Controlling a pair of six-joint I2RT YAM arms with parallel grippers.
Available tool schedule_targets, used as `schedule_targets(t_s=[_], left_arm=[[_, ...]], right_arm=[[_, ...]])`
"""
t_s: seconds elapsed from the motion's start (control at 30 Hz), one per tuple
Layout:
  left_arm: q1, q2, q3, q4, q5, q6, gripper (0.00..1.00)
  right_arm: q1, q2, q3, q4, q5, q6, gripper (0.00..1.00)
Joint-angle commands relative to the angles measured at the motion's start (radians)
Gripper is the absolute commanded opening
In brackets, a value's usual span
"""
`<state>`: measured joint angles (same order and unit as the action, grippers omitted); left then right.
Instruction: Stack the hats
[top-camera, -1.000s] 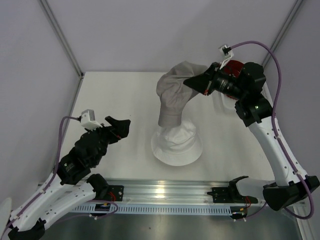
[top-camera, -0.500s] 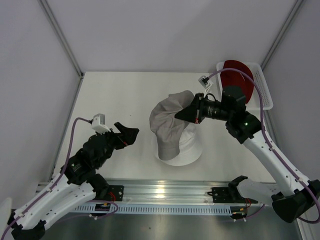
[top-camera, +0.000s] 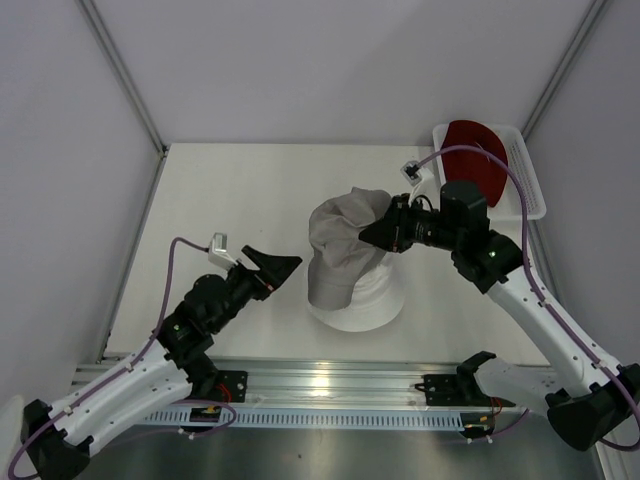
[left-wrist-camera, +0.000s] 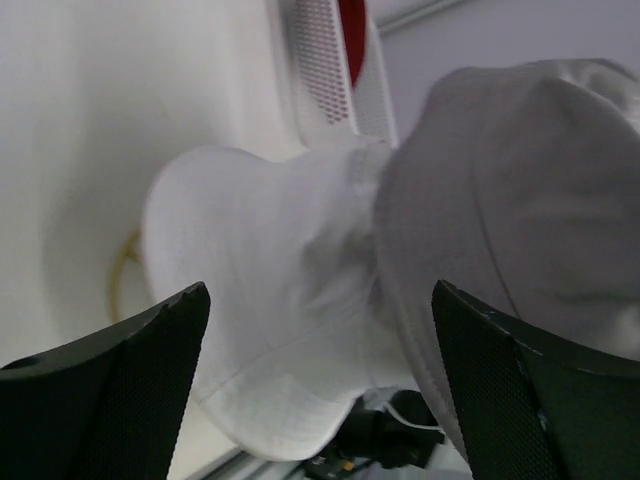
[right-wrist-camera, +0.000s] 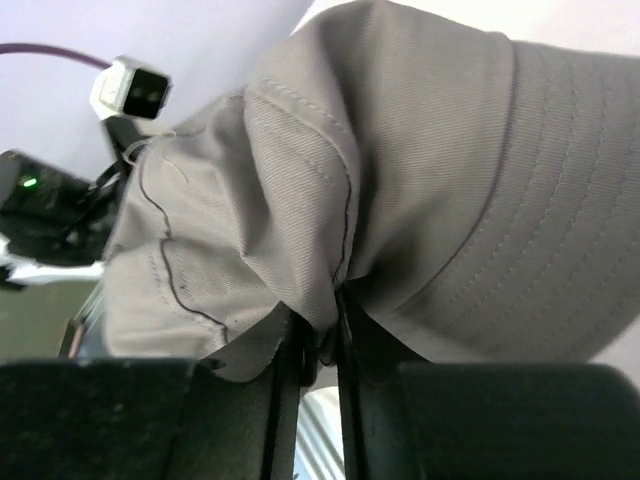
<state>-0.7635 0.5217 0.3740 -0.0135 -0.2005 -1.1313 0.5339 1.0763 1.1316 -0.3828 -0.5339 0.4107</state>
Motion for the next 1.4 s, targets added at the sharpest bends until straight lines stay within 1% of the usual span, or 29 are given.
schedule_targets(t_s=[0.0, 0.03, 0.07, 0.13, 0.17, 0.33, 0.43, 0.53, 0.7, 0.8, 0.83, 1.0, 1.03, 1.1, 1.17, 1.2, 1.27, 1.3, 1.37], left_arm=[[0.003, 0.049, -0.012, 0.231, 0.13, -0.103, 0.92], [0.003, 0.058, -0.018, 0.26, 0.141, -0.125, 0.9], [0.003, 0.07, -0.036, 0.306, 0.15, -0.169, 0.87], [-0.003, 0.07, -0.043, 0.325, 0.156, -0.196, 0.86], [-0.003, 0.06, -0.046, 0.319, 0.151, -0.205, 0.86], [-0.005, -0.005, -0.023, 0.271, 0.128, -0.209, 0.89], [-0.007, -0.037, 0.014, 0.241, 0.13, -0.217, 0.9], [-0.007, -0.032, 0.055, 0.238, 0.15, -0.225, 0.91], [-0.019, 0.027, 0.108, 0.253, 0.184, -0.219, 0.91], [-0.033, 0.089, 0.108, 0.316, 0.193, -0.239, 0.9], [-0.049, 0.106, 0.114, 0.328, 0.22, -0.242, 0.9], [-0.112, 0.164, 0.157, 0.291, 0.201, -0.249, 0.89], [-0.126, 0.164, 0.158, 0.297, 0.163, -0.249, 0.89], [-0.137, 0.163, 0.155, 0.32, 0.147, -0.259, 0.88], [-0.152, 0.164, 0.164, 0.329, 0.122, -0.254, 0.84], [-0.155, 0.166, 0.178, 0.33, 0.115, -0.249, 0.78], [-0.157, 0.173, 0.187, 0.314, 0.101, -0.237, 0.68], [-0.157, 0.176, 0.197, 0.311, 0.078, -0.231, 0.6], [-0.157, 0.181, 0.197, 0.293, 0.047, -0.202, 0.49]], right_arm=[[0.003, -0.044, -0.032, 0.03, 0.159, 0.026, 0.15], [0.005, -0.049, -0.039, 0.039, 0.204, 0.052, 0.12], [0.003, -0.058, -0.062, 0.056, 0.224, 0.062, 0.06], [0.005, -0.093, -0.085, 0.07, 0.29, 0.085, 0.03], [0.003, -0.105, -0.111, 0.084, 0.31, 0.102, 0.0], [0.005, -0.222, -0.167, 0.136, 0.391, 0.138, 0.0], [0.008, -0.243, -0.164, 0.134, 0.396, 0.126, 0.0], [0.011, -0.245, -0.165, 0.133, 0.399, 0.123, 0.0], [0.02, -0.231, -0.187, 0.154, 0.39, 0.138, 0.0], [0.026, -0.222, -0.196, 0.167, 0.38, 0.149, 0.0], [0.029, -0.22, -0.197, 0.163, 0.385, 0.152, 0.0], [0.037, -0.239, -0.216, 0.156, 0.425, 0.16, 0.0], [0.037, -0.246, -0.219, 0.16, 0.434, 0.158, 0.0], [0.041, -0.253, -0.222, 0.162, 0.443, 0.165, 0.0], [0.041, -0.256, -0.22, 0.157, 0.453, 0.165, 0.0], [0.043, -0.256, -0.22, 0.157, 0.453, 0.163, 0.0], [0.047, -0.251, -0.219, 0.157, 0.445, 0.163, 0.0], [0.049, -0.25, -0.219, 0.159, 0.439, 0.163, 0.0], [0.052, -0.245, -0.216, 0.163, 0.413, 0.165, 0.0]])
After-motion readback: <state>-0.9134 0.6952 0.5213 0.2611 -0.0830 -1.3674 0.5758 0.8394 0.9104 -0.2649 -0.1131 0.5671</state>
